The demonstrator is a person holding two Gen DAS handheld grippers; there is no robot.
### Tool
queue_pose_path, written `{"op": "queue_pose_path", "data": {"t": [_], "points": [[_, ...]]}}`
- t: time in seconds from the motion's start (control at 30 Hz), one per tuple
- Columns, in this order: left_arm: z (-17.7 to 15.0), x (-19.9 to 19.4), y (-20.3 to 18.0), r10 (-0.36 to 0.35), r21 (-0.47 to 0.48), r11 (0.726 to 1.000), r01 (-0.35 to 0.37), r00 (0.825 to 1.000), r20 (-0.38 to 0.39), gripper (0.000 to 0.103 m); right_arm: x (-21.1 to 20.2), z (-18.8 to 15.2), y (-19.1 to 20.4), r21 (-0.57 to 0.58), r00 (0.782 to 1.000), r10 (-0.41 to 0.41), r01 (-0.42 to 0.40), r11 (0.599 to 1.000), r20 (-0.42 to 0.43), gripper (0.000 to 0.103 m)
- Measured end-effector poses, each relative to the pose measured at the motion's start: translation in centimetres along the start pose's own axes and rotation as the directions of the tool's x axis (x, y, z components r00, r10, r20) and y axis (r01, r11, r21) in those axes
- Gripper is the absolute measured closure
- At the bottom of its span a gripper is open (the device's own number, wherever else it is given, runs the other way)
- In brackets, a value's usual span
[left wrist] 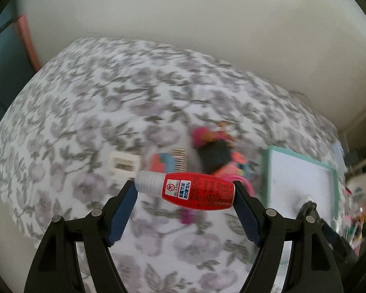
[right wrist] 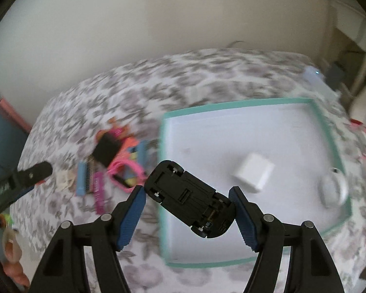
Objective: Organize rigid objects
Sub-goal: 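Carry the glue bottle and toy car over the tray and release both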
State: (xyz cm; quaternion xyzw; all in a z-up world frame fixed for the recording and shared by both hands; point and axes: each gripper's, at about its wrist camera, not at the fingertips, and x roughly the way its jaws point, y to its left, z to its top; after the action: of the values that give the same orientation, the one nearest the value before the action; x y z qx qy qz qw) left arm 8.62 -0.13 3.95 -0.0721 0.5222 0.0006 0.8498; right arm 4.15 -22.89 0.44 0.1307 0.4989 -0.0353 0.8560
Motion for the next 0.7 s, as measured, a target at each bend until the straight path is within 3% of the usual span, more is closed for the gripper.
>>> {"op": "queue_pose_path", "data": {"t": [0.17, 0.47, 0.7], "points": [[-1.5, -0.1, -5.0, -0.088, 0.105, 0.990, 0.092, 0.995, -0.038, 0.024, -1.4, 0.2, -4.0, 0.079, 0.998, -0.053, 0.050, 0.996, 0.026, 0.030], [-4.5, 0.8, -12.7, -0.080, 0.300, 0.949, 0.099, 0.994, -0.076, 0.024, -2.6, -0.1, -10.5, 0.215, 0.992, -0.119, 0.110, 0.970, 0.030, 0.030], [-6.8, 3.1, -16.3, -0.040, 0.393, 0.916, 0.087, 0.991, -0.126, 0.024, 0.1, -1.0, -12.1, 0.228, 0.989, -0.131, 0.143, 0.963, -0.069, 0.030]]}}
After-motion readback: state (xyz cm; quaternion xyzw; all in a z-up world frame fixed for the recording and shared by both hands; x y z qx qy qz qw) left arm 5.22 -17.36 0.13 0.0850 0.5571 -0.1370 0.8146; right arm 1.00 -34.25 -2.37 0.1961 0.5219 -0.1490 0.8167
